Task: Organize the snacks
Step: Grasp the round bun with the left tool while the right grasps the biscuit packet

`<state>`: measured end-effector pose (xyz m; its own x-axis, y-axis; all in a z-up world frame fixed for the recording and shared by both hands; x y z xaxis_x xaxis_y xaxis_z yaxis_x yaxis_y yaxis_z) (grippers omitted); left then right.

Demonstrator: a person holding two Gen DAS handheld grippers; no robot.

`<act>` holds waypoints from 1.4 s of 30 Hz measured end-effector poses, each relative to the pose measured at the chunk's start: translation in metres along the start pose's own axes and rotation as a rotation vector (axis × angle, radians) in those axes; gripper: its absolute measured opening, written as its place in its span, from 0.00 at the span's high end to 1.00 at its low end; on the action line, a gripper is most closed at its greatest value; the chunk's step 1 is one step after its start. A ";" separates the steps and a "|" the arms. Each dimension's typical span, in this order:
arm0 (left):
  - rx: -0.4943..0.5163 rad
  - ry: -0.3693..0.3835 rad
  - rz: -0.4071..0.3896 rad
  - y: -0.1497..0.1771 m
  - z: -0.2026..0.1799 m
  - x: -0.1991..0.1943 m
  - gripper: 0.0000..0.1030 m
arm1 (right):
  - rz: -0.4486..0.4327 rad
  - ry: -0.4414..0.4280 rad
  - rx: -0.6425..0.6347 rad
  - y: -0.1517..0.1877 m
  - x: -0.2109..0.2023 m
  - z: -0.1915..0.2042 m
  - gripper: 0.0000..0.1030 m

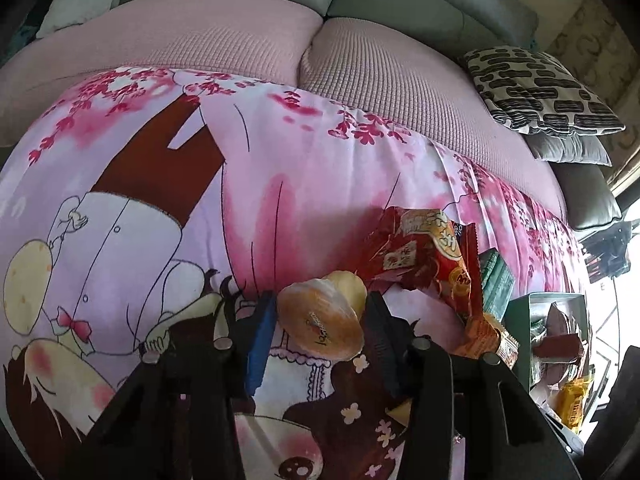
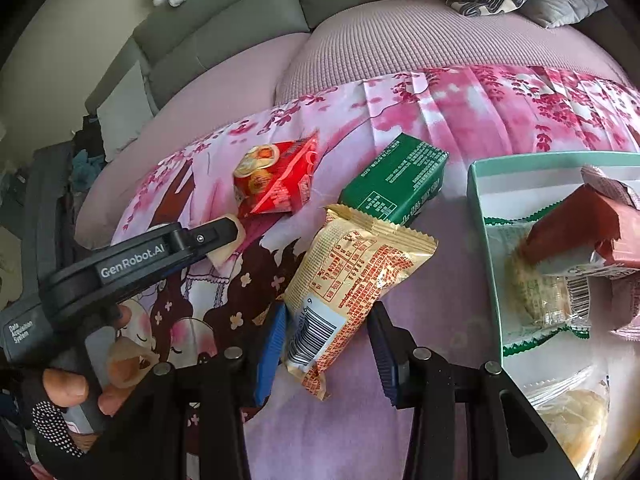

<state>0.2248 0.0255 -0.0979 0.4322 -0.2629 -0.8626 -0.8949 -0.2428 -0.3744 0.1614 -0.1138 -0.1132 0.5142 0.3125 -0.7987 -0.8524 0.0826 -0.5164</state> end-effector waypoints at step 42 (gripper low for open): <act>-0.178 -0.102 0.061 0.058 0.014 -0.053 0.56 | 0.014 0.015 -0.104 0.037 -0.040 0.007 0.50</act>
Point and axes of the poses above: each gripper's, at about its wrist camera, not at the fingertips, and x roughly the way its jaws point, z to its left, y to its underside, the point moved 7 cm from there along x, roughly the way its jaws point, and after that the axes turned 6 degrees about -x, right-handed, at the moved point
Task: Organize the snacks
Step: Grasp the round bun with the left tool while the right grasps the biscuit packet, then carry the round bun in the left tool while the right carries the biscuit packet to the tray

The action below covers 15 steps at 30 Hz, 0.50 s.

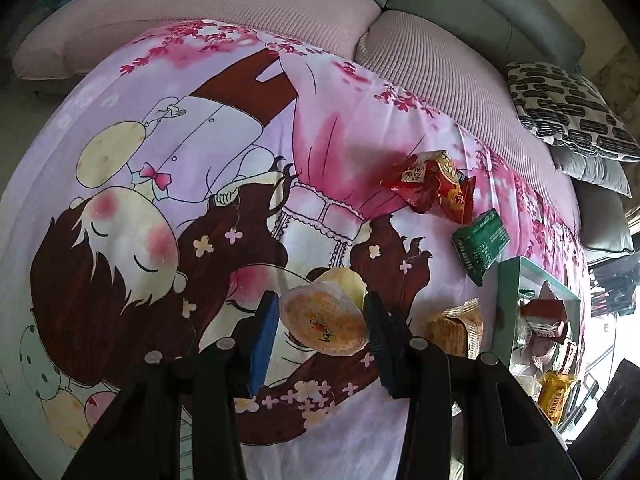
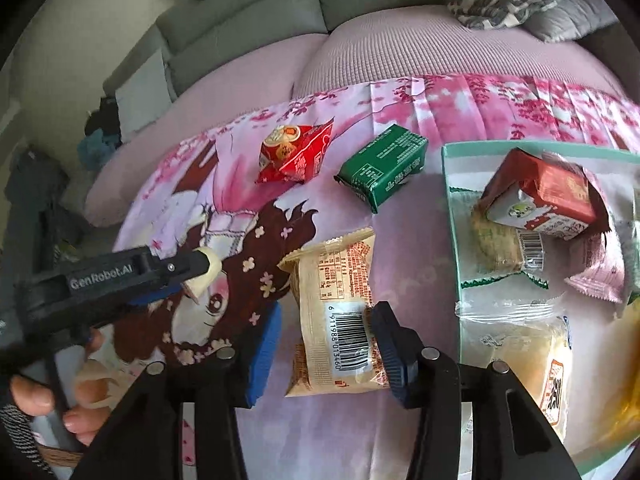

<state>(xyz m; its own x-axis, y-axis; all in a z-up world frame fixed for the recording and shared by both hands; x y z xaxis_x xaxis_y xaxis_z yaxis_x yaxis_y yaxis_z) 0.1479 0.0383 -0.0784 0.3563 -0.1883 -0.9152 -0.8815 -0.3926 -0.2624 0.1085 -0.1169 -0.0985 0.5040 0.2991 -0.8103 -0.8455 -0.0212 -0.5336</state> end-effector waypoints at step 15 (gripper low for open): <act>0.008 -0.019 0.018 0.003 -0.002 0.009 0.56 | 0.019 0.080 -0.082 0.008 0.018 0.006 0.61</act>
Point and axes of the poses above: each gripper's, at about its wrist camera, not at the fingertips, and x roughly the way its jaws point, z to its left, y to its underside, the point moved 7 cm from there along x, roughly the way its jaws point, and after that the axes turned 6 degrees about -x, right-handed, at the moved point
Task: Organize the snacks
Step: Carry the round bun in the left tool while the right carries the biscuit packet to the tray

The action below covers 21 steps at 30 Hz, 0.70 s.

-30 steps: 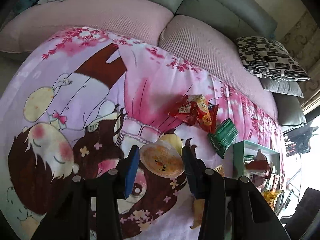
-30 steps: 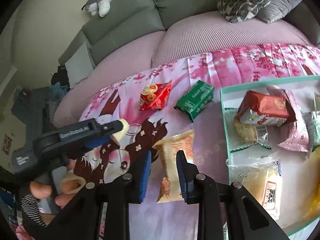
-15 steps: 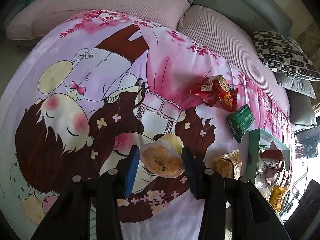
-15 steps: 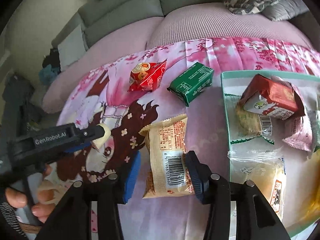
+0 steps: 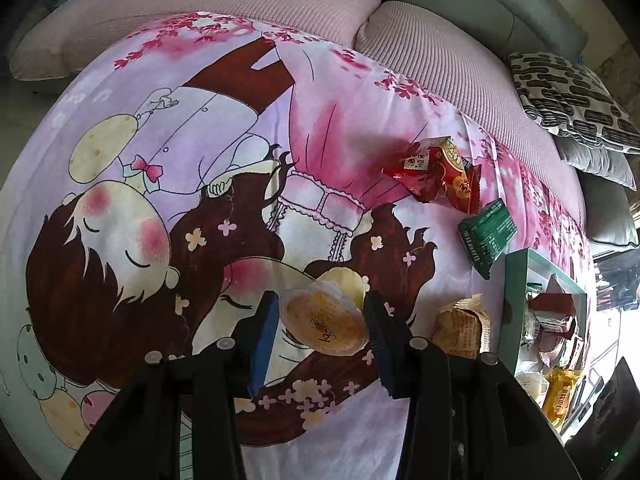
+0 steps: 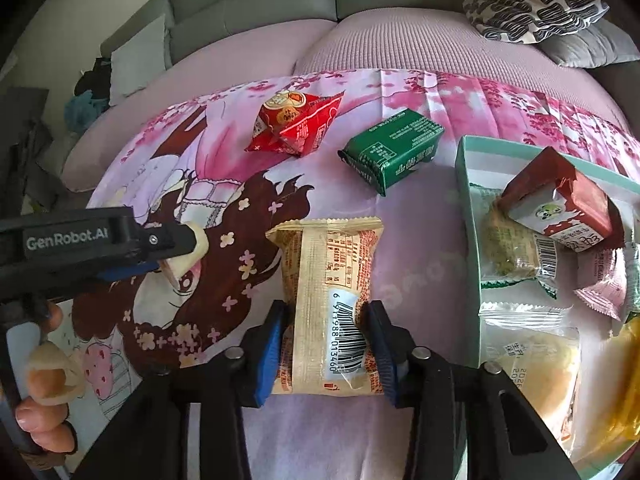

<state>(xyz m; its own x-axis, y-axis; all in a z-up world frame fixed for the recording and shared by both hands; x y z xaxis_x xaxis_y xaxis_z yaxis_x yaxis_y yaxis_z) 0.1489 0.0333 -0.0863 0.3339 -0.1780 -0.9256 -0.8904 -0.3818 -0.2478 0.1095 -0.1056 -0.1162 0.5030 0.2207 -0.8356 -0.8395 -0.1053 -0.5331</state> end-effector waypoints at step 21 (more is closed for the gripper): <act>0.054 0.112 -0.143 -0.009 -0.039 -0.054 0.56 | -0.229 -0.100 0.101 -0.031 -0.087 -0.020 0.62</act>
Point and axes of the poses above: each gripper's, at about its wrist camera, not at the fingertips, and x roughly the way its jaws point, z to its left, y to its underside, the point moved 7 cm from there along x, roughly the way its jaws point, and after that the axes turned 6 degrees about -x, right-handed, at the moved point
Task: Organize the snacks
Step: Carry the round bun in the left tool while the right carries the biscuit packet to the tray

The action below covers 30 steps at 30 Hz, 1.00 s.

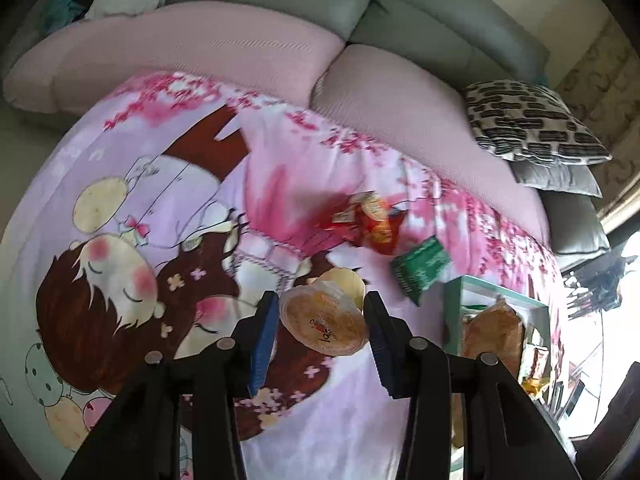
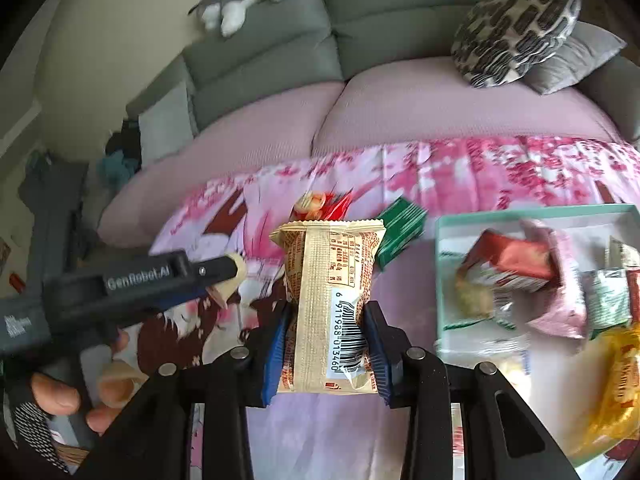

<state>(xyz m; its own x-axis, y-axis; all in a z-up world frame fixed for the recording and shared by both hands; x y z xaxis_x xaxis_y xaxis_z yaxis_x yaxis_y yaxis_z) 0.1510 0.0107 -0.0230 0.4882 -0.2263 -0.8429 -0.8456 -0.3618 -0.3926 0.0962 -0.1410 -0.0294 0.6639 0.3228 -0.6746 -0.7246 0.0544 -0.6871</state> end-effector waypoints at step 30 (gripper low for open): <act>0.501 0.212 0.195 0.130 -0.221 0.045 0.56 | -0.079 0.446 0.422 0.036 -0.109 -0.272 0.62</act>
<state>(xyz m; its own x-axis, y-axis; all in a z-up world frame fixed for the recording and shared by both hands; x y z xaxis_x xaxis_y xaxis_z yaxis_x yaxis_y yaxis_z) 0.1104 -0.2465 -0.0306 0.3024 -0.4412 -0.8449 -0.8979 0.1656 -0.4078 0.0482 -0.4310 -0.0537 0.6656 -0.1188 -0.7368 -0.6204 0.4607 -0.6347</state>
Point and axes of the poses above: each gripper's, at about its wrist camera, not at the fingertips, and x roughly the way its jaws point, z to its left, y to its underside, the point moved 7 cm from there along x, roughly the way its jaws point, and after that the axes turned 6 degrees about -x, right-handed, at the moved point
